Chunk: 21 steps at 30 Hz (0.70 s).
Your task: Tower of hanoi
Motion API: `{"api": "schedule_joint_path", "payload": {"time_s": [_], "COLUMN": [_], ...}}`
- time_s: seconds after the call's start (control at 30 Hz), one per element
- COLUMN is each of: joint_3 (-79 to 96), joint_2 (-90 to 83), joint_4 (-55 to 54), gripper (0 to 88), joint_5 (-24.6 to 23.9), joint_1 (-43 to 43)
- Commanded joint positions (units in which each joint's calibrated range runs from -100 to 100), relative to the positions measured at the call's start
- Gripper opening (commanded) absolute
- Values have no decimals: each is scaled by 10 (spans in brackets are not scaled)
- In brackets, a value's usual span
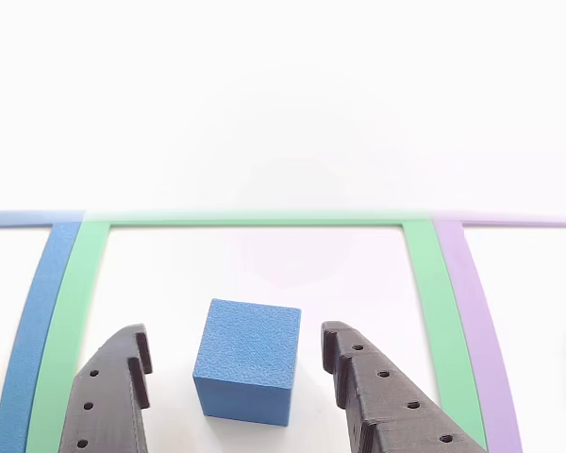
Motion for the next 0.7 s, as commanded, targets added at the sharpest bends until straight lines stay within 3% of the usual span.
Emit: {"api": "schedule_joint_path", "payload": {"time_s": [0.0,0.17,0.3,0.53,0.67], "joint_3": [-11,9,26,2,-38], "joint_2": [-16,-99,-227,-471,-593], "joint_4": [-12,56,180,488,690], "gripper": [225,229,199,53,14], "joint_5": [0,0,0,0,0], "joint_1": [6,11,15,39,67]}}
